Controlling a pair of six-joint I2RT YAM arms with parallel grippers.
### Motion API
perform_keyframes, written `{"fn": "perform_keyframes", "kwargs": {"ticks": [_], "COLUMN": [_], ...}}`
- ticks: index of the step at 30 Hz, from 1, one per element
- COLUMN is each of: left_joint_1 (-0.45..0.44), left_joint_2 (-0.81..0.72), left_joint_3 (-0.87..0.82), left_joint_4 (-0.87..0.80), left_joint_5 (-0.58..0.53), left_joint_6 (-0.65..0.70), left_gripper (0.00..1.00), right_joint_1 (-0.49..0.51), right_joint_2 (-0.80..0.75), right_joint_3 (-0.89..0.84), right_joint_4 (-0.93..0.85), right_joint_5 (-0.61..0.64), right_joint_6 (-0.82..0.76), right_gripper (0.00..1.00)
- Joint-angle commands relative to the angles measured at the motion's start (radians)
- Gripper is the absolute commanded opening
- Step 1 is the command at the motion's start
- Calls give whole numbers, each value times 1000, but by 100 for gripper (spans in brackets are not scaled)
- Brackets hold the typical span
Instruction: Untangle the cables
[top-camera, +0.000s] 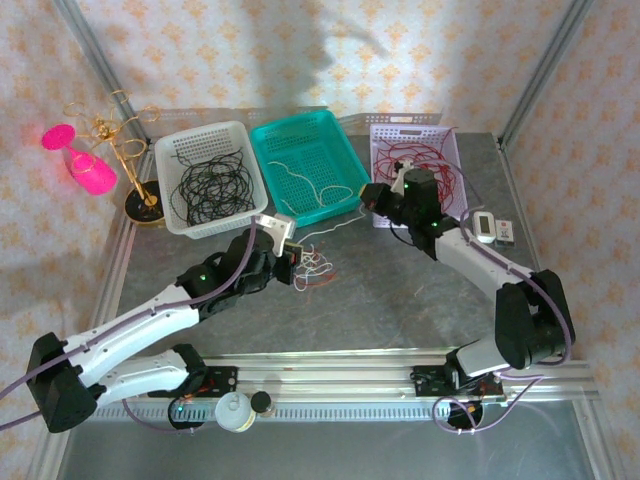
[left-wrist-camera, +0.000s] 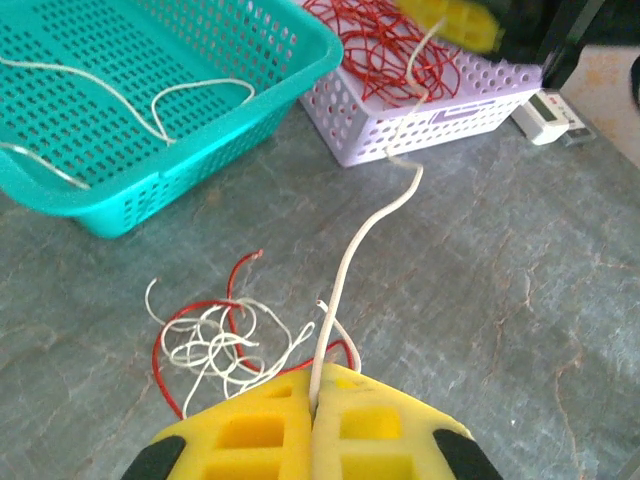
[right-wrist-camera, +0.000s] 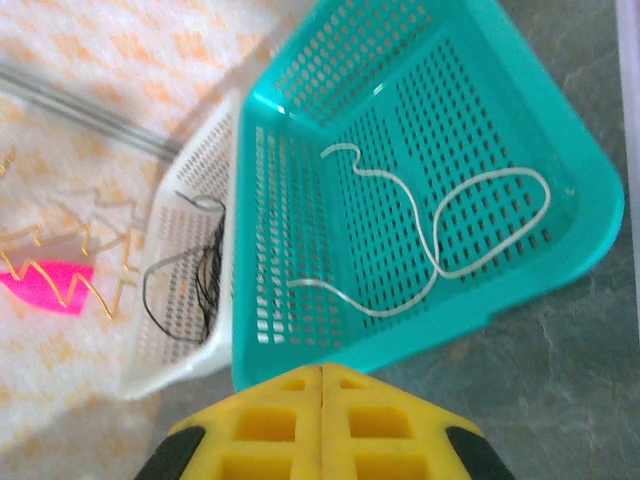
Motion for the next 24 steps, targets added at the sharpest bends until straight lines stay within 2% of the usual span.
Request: {"fn": "perform_keyframes", "kwargs": {"ticks": [1, 6, 15, 24], "left_joint_1": [-2, -2, -2, -2], "left_joint_2": [-30, -41, -44, -58], "left_joint_3": [-33, -74, -109, -136], "left_joint_4": [-23, -8, 2, 8], "left_joint_5": [-23, -20, -21, -16], "left_joint_6": [-45, -65, -73, -92], "left_gripper": [0, 0, 0, 0], "right_joint_1": [-28, -66, -80, -80], "right_joint_2": [-32, -70, -79, -82], "right_joint_3": [25, -14, -6, 22], "right_joint_4": [108, 193, 218, 187], "right_joint_5": [40, 100, 182, 255], "right_joint_6": [113, 214, 269, 244], "right_gripper": [6, 6, 5, 5]}}
